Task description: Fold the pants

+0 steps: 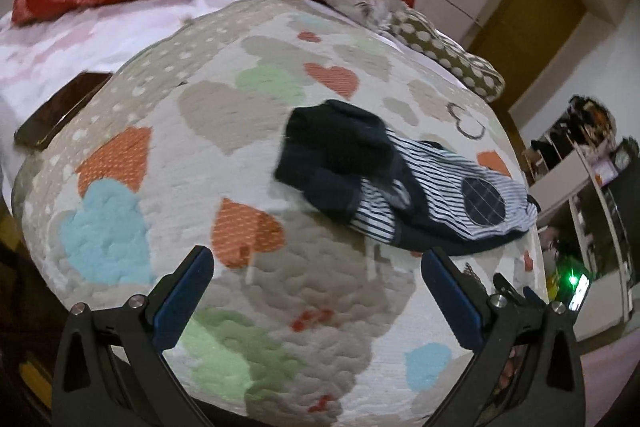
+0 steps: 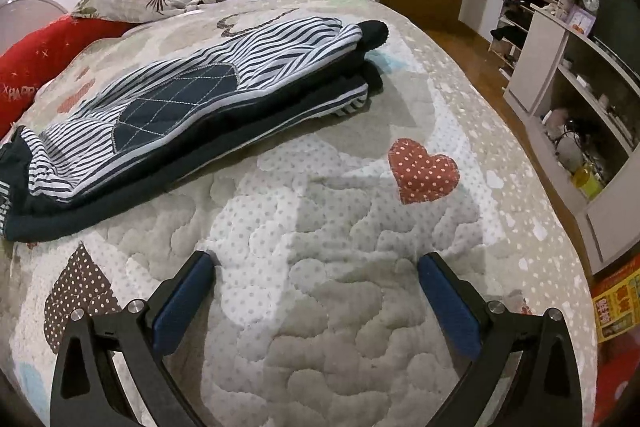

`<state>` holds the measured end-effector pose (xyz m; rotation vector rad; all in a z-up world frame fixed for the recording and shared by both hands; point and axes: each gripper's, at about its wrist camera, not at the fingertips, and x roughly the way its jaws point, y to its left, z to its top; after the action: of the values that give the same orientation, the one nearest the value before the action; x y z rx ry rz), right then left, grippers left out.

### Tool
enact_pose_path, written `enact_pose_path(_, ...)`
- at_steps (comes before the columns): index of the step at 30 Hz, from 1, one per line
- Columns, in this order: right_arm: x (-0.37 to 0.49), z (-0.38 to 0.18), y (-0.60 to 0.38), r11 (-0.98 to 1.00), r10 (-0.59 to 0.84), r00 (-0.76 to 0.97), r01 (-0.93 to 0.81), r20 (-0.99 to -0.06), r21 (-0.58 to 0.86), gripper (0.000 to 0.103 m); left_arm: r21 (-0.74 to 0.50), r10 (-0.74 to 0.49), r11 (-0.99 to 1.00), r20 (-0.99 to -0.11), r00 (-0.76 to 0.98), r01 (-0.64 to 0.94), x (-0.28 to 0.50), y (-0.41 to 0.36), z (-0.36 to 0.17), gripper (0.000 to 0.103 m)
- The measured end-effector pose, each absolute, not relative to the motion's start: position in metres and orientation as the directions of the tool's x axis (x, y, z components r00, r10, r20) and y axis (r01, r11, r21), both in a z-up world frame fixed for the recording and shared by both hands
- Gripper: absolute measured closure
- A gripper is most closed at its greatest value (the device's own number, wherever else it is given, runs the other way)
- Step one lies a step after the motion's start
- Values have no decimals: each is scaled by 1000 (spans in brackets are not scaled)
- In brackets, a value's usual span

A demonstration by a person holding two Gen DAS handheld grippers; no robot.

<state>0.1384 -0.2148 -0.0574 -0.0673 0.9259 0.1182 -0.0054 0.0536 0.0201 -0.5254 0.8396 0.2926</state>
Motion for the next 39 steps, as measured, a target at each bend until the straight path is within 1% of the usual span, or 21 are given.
enact_pose_path(4,133,-57,-219,992,94,608,-126,-789,22,0,-360,12,815,-772,635,-454,-2,66,14,0)
enact_pose_path(9,130,-53,-225,989,136,601,-130,-787,72,0,-387,-51,819,-784,618,-424,28,65,3,0)
enact_pose_path(11,136,-46,-235,981,191,563,-127,-804,144,2,-415,-105,813,-794,599,-408,47,63,-8,0)
enact_pose_path(13,147,-35,-254,947,313,532,-107,-787,304,5,-428,-140,813,-801,582,-394,64,59,-19,0)
enact_pose_path(14,154,-32,-264,913,385,517,-91,-765,398,6,-447,-166,807,-799,578,-385,71,57,-23,0)
enact_pose_path(16,173,-33,-278,846,485,486,-50,-727,530,6,-503,-232,785,-779,582,-361,87,55,-32,0)
enact_pose_path(18,192,-40,-284,800,536,463,-9,-707,600,6,-546,-277,767,-756,593,-338,98,53,-35,0)
enact_pose_path(22,226,-45,-282,771,554,479,14,-681,636,6,-580,-324,754,-737,593,-309,127,48,-37,0)
enact_pose_path(23,236,-44,-279,765,557,483,19,-676,644,6,-573,-323,758,-744,584,-311,135,47,-38,0)
enact_pose_path(25,256,-45,-269,758,561,480,28,-674,652,6,-521,-292,783,-790,539,-340,150,42,-43,0)
enact_pose_path(26,266,-46,-264,773,542,480,38,-690,633,6,-489,-273,797,-814,513,-353,155,40,-45,13)
enact_pose_path(27,271,-46,-259,797,509,485,48,-712,602,14,-429,-217,822,-843,492,-374,157,37,-43,25)
enact_pose_path(28,275,-44,-254,821,474,491,54,-731,568,23,-380,-173,844,-861,479,-379,158,36,-40,55)
enact_pose_path(29,277,-42,-252,838,450,487,60,-749,542,49,-354,-156,862,-866,475,-363,156,35,-35,73)
enact_pose_path(30,277,-40,-251,832,462,477,60,-748,551,74,-372,-173,859,-858,483,-352,152,39,-33,79)
enact_pose_path(31,274,-39,-254,802,508,463,53,-726,595,81,-404,-202,845,-847,491,-350,148,45,-31,84)
enact_pose_path(33,261,-30,-260,785,523,483,48,-702,617,84,-452,-234,817,-828,510,-358,137,55,-25,87)
enact_pose_path(35,245,-22,-266,774,538,501,24,-678,632,87,-464,-230,813,-812,537,-352,124,61,-14,87)
enact_pose_path(39,211,-4,-268,755,565,520,-13,-640,656,90,-483,-228,804,-790,570,-348,98,63,2,87)
